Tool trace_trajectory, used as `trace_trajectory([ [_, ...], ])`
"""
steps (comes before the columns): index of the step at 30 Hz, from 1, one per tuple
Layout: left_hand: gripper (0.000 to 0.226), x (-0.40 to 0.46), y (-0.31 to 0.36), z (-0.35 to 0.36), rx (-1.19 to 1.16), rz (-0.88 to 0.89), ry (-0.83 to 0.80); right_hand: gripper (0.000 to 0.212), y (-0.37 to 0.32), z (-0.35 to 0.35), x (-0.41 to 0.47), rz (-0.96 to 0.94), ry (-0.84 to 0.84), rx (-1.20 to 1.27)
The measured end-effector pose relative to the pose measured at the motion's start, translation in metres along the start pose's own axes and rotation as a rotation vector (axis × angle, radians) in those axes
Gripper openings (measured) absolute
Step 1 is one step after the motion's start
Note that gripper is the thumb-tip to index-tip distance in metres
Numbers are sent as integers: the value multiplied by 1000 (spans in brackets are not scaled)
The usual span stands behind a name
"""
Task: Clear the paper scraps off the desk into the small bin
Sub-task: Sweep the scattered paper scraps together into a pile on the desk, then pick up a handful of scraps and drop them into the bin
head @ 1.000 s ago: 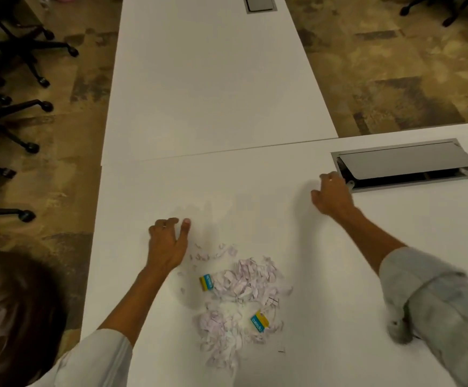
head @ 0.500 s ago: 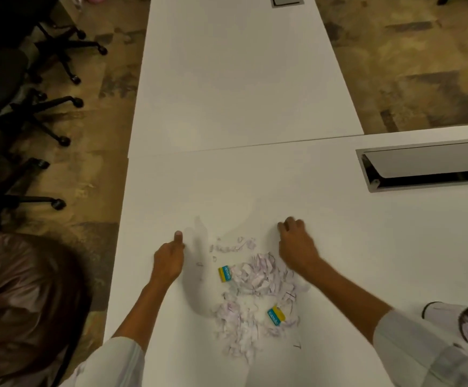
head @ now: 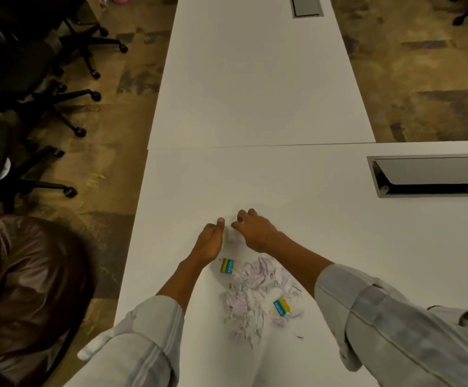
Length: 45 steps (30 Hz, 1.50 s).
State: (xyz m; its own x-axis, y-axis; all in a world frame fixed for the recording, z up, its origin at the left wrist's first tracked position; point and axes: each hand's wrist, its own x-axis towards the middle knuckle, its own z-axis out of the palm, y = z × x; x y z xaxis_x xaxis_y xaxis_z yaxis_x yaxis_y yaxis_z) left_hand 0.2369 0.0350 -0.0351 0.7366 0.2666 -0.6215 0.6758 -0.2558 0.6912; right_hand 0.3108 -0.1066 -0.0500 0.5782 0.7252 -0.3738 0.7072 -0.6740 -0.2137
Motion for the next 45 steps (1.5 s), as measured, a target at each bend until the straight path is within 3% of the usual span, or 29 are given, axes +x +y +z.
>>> trace_trajectory([
  [3, 58, -16, -12, 15, 33, 20, -32, 39, -11, 13, -18, -55, -6, -63],
  [8, 53, -47, -32, 27, 8, 90, -109, 45, -1, 23, -68, -153, -102, -80],
  [12, 32, -62, -49, 12, 13, 233, 121, 51, 26, 18, -100, 48, 90, 226],
  [14, 45, -64, -59, -1, 163, 239, 180, 47, 46, 17, -113, 217, 152, 298],
  [17, 93, -66, -71, -14, 416, 81, 62, 47, 64, 26, -127, 389, 63, 311],
  [19, 112, -71, -74, -12, 530, 43, -21, 48, 57, 34, -132, 427, 31, 372],
  [26, 118, -94, -75, 16, 436, 156, -132, 54, -3, 53, -142, 337, 105, 652],
  [29, 134, -102, -76, 13, 544, 212, -33, 81, -4, 52, -150, 415, 191, 691],
  [33, 144, -105, -77, 22, 703, 199, -97, 114, -16, 50, -149, 353, 20, 498],
  [37, 114, -101, -75, 46, 760, 224, -131, 108, -49, 58, -130, 283, -52, 408],
  [41, 53, -109, -79, 66, 578, 292, 21, 55, -73, 77, -124, 335, 70, 352],
  [43, 37, -112, -83, 70, 500, 308, 63, 36, -77, 84, -125, 322, 133, 343],
  [45, 29, -114, -85, 71, 450, 308, 83, 30, -75, 86, -128, 288, 178, 361],
])
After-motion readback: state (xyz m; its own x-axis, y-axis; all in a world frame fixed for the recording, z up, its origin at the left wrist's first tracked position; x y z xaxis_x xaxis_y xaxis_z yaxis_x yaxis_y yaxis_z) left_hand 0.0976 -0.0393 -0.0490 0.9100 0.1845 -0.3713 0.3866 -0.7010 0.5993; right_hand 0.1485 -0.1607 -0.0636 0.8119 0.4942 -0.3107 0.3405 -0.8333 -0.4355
